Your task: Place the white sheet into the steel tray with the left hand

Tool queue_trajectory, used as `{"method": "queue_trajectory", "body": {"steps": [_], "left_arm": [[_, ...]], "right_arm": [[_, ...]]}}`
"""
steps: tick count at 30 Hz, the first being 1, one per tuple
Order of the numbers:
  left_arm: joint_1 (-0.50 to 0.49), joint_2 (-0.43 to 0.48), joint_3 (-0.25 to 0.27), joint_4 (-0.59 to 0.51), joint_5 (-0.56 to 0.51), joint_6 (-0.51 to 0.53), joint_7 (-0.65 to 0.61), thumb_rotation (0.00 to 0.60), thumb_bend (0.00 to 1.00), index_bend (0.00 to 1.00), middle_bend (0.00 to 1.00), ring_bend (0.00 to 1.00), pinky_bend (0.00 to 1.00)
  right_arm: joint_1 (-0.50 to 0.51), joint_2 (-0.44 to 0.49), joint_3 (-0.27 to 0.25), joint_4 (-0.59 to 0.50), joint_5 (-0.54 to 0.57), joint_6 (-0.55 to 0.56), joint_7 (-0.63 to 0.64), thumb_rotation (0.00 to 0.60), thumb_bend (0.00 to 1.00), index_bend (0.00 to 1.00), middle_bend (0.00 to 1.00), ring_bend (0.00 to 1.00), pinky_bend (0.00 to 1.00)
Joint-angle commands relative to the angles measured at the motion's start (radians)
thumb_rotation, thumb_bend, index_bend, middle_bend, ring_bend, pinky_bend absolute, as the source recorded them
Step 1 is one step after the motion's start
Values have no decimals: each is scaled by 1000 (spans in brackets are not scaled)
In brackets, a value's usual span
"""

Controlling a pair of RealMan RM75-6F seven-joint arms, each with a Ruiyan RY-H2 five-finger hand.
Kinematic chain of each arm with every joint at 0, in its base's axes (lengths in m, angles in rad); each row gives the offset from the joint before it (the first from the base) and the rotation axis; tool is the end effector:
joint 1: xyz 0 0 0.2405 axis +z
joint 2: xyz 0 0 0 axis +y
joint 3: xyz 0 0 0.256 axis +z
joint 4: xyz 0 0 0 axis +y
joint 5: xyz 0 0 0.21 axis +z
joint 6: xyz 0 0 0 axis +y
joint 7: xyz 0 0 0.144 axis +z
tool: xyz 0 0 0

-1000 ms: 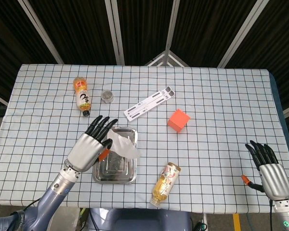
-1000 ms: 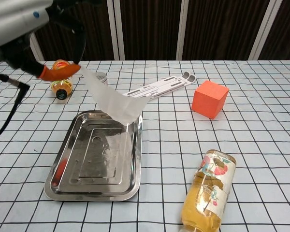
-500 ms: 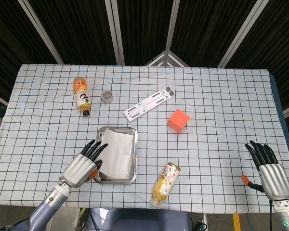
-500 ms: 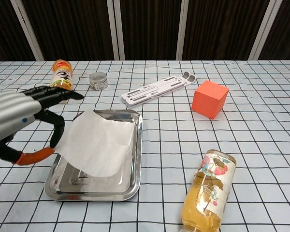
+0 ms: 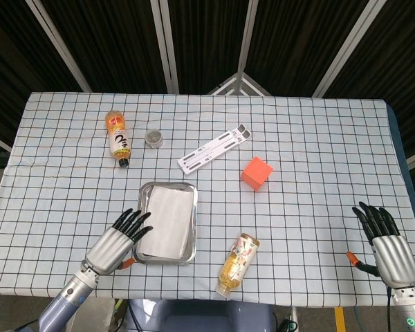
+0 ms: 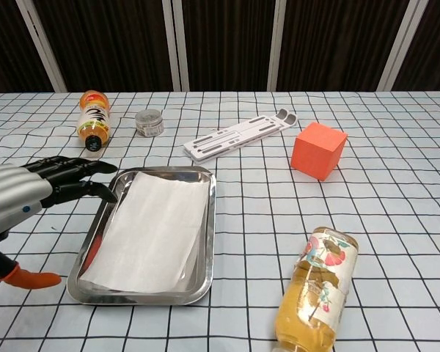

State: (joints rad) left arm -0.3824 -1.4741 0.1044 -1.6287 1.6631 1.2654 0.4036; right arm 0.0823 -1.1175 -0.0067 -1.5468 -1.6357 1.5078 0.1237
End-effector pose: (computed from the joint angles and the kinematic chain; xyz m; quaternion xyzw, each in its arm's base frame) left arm -0.1940 0.1963 -0.0012 -0.7890 -0.2790 -0.3908 0.3832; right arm -0.3102 -0.1680 0.1529 0.6282 -0.3888 0.4144 0.5314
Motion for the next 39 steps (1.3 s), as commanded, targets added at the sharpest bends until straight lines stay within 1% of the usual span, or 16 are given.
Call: {"method": "queue_trajectory", "body": {"steps": [1,4,6,8,10,13,16,19,22,26,30,39], "left_arm": [[2,23,3,-12,-1,-2,-15,600,154,87,0,0,0],[-6,49,2,-22,-12,-24,-17,600,168,25,0,0,0],[-18,71,-1,-36,-35,-60,-3,600,236,2,0,0,0],[-43,103,-8,-65,-79,-128,32,600,355,0,0,0,0],[-70,129,-16,-97,-111,-186,55,600,437,0,0,0,0],[-116,160,-30,-130,-144,-266,94,600,523,0,0,0,0],[-159,181,-39,-157,-178,-343,133,600,569,0,0,0,0],[-195,193,-47,-178,-212,-402,176,600,586,0,0,0,0],[-227,193,-55,-198,-267,-456,226,600,599,0,0,0,0],[-254,183,-58,-210,-325,-493,280,600,601,0,0,0,0],[-275,162,-56,-214,-397,-504,348,600,601,0,0,0,0],[-303,112,-31,-217,-522,-476,462,600,602,0,0,0,0]], "right_arm": [[0,0,0,0,-1,0,0,600,291,0,0,0,0],[1,-1,-1,0,-2,-1,-1,600,290,0,0,0,0],[1,0,-1,-1,-2,-2,-2,600,289,0,0,0,0],[1,-1,-2,-2,-2,-2,-3,600,290,0,0,0,0],[0,-1,-2,-3,-2,-2,-4,600,290,0,0,0,0],[1,0,-1,-3,-1,-3,-4,600,290,0,0,0,0],[1,0,-1,-3,0,-4,-1,600,290,0,0,0,0],[1,1,-1,-2,0,-4,1,600,290,0,0,0,0],[1,1,-1,-2,-2,-2,3,600,290,0,0,0,0],[1,1,-1,-2,-3,-1,5,600,291,0,0,0,0],[1,2,-2,-2,-3,-1,8,600,290,0,0,0,0],[0,2,-3,-2,-5,1,11,600,291,0,0,0,0]]}}
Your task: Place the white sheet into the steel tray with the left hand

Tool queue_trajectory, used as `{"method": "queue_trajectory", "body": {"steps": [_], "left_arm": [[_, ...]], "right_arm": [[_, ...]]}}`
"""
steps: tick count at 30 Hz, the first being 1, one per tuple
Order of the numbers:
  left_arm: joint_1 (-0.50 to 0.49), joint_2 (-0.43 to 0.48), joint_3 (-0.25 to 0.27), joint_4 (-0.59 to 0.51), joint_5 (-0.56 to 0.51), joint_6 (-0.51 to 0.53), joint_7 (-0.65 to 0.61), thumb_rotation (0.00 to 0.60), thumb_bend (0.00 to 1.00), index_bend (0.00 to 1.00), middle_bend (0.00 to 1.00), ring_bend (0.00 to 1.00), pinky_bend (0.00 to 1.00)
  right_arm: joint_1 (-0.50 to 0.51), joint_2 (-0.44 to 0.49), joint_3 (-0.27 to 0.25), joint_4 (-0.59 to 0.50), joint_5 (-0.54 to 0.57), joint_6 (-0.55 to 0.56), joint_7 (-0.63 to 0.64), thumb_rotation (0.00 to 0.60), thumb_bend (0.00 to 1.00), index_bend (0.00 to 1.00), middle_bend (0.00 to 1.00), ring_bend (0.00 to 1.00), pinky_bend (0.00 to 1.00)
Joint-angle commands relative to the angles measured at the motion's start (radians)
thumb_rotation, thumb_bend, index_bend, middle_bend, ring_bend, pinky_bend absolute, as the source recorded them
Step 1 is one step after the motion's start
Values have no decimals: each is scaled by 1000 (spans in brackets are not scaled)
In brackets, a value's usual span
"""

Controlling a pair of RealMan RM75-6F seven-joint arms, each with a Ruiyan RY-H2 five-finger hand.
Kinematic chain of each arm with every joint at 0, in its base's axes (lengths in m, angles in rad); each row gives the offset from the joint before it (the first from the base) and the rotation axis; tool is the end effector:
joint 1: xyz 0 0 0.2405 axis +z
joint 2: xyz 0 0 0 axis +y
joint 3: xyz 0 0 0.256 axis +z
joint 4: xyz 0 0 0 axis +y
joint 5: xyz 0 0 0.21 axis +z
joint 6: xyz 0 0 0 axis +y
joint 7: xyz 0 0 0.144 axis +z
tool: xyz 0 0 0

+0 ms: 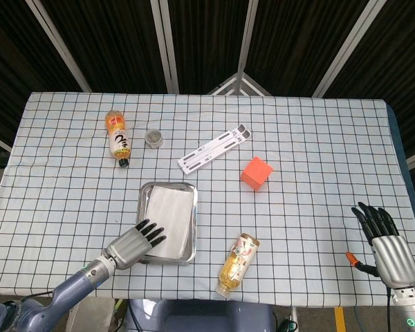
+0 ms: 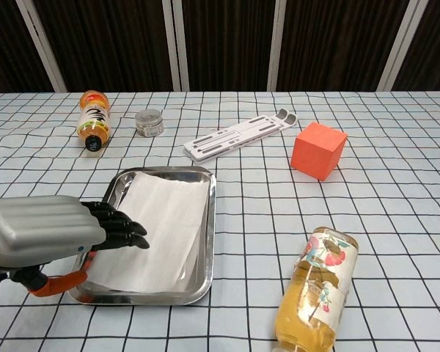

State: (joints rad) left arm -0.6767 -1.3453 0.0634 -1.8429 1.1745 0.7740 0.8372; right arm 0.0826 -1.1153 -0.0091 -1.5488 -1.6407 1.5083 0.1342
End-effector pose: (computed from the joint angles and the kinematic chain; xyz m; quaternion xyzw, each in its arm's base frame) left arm -0.1687 0.2290 -0.0218 -0.9130 -0.2216 -0.1715 0.2966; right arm -0.3094 -0.1675 0.1528 0.6281 -0.3916 0.4173 0.5273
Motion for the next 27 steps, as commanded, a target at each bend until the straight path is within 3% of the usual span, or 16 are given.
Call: {"method": "queue_trajectory", "body": {"steps": [1,27], "left_arm": [[-11,-23,13,-6,-52,23,37,600,602,0,0,0,0],[-54,-108,59,-68,-286,184,138,600,602,0,0,0,0]], "right_arm": [[0,0,0,0,-1,0,1,600,290,0,0,0,0],[0,0,0,-1,-3,2,3,600,290,0,0,0,0]]}}
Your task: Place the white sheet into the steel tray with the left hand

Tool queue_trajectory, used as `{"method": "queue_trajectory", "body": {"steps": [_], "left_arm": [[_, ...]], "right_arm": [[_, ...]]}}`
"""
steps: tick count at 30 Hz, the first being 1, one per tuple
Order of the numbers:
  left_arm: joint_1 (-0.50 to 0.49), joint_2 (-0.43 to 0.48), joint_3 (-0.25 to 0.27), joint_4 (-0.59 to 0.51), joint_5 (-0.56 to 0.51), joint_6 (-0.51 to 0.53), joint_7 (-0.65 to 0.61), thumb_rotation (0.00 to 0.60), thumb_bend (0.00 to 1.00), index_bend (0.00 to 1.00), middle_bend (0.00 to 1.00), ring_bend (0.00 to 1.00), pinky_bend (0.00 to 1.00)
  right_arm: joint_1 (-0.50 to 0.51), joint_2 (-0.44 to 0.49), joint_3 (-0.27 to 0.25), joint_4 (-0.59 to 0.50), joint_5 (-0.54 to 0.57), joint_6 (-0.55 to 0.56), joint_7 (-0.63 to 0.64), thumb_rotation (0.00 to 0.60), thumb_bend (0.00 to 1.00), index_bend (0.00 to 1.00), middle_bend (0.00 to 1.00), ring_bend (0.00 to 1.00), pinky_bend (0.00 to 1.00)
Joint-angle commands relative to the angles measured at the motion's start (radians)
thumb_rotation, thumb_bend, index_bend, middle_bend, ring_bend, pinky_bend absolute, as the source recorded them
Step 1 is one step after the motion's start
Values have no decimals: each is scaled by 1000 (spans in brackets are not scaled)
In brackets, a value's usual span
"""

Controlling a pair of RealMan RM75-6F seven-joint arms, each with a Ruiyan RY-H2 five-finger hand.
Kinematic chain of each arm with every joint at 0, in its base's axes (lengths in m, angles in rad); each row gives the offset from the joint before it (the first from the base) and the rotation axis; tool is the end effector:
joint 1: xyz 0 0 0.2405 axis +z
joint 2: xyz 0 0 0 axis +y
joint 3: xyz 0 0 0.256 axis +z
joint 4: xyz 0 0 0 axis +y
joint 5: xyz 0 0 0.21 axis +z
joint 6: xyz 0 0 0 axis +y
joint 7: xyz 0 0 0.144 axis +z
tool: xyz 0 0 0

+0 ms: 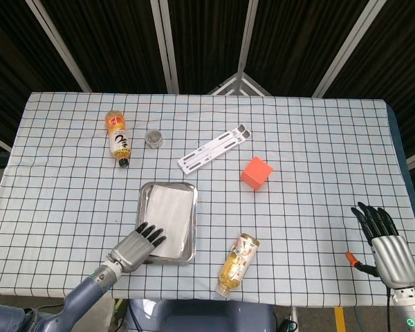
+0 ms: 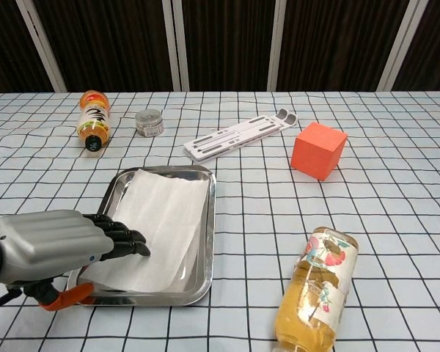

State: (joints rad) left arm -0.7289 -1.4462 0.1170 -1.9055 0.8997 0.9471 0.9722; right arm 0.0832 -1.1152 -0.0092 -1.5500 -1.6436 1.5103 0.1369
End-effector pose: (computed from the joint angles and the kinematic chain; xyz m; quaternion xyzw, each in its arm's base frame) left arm -0.1604 0.2179 -0.0390 -0.8908 -0.2812 -0.1480 0.3248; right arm -0.3086 -0.1676 0.1528 0.6280 -0.3915 0.4195 0.5257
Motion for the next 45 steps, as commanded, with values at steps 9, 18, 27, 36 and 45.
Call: {"method": "queue_trajectory", "body": {"steps": [9,18,27,36,45], "left_arm": [[7,-32,7,-28,-37,66,-14,600,602,0,0,0,0],[-4,-45,10,-48,-67,90,-16,600,602,0,0,0,0],[-9,-61,4,-64,-100,125,-22,600,602,0,0,0,0],[-13,-56,-3,-83,-86,145,-52,600,595,0,0,0,0],[-9,-9,-9,-127,26,178,-89,600,419,0,0,0,0]], "right_arm": [[0,0,0,0,-1,0,2,600,290,0,0,0,0],[0,1,0,-1,0,1,4,600,290,0,0,0,0],[-1,1,0,-1,-1,3,6,600,290,0,0,0,0],[-1,2,0,-1,-2,4,5,600,291,0,0,0,0],[-1,1,0,1,-3,5,5,600,290,0,0,0,0]]}}
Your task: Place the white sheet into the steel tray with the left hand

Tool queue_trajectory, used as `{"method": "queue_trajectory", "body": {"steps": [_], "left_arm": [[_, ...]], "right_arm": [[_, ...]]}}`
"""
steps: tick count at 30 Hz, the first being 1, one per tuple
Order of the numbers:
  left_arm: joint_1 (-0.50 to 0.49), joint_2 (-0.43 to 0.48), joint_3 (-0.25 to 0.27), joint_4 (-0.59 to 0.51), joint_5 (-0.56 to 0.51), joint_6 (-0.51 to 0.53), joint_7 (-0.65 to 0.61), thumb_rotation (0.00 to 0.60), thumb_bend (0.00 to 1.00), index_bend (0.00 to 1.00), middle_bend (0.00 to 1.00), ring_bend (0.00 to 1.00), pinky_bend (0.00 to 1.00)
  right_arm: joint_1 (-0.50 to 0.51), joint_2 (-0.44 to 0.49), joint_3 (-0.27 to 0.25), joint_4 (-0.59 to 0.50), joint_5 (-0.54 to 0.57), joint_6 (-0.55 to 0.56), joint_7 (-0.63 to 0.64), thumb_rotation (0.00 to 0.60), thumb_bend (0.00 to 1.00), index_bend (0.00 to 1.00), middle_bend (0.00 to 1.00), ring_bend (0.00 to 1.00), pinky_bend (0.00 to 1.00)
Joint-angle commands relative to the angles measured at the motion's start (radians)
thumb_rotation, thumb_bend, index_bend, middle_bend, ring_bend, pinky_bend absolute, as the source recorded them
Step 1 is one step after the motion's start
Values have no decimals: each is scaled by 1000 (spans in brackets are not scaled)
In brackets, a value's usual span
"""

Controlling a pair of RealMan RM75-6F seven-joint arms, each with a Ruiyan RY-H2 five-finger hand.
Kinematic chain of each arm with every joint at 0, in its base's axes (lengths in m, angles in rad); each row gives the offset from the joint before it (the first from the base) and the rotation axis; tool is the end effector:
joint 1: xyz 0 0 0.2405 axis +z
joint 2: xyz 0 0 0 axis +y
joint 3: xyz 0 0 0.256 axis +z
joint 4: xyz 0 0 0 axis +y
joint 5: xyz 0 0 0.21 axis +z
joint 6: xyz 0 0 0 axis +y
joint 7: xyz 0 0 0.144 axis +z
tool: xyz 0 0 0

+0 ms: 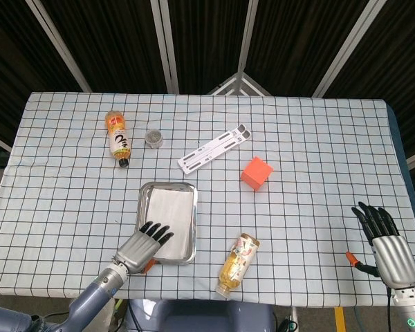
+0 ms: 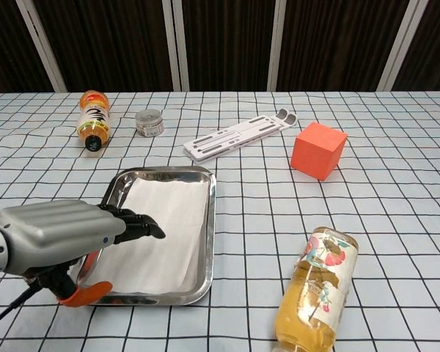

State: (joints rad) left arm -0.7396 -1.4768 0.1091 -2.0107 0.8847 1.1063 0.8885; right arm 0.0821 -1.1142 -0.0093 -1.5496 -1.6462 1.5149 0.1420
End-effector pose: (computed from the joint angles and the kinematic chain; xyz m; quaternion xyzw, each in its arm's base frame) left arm -0.1309 0.2117 -0.0305 -0.8507 -0.3445 -0.2121 0.3357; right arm -0.3083 -0.1672 0.1536 0.6270 -0.3912 0.4221 0.5250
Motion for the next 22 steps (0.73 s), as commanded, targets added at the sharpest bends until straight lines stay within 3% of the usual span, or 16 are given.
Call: {"method": "queue_trajectory", "body": {"steps": [1,6,11,17,22], "left_arm": [[5,32,-3,-35,64,30,-11,600,402,0,0,0,0],[30,80,-5,-85,154,88,-41,600,297,0,0,0,0],[133,138,47,-63,381,236,-143,600,125,0,0,0,0],[315,201,138,81,606,473,-314,600,62,0,0,0,0],[451,213,184,220,676,612,-449,600,47,0,0,0,0]], "right_arm": [[0,0,0,1,0,1,0,600,290,0,0,0,0],[-1,1,0,0,0,1,2,600,290,0,0,0,0],[-2,1,0,4,-1,4,1,600,290,0,0,0,0],[-3,-5,2,10,-7,12,-15,600,290,0,0,0,0],[-3,-12,1,11,-12,15,-39,600,290,0,0,0,0]]}}
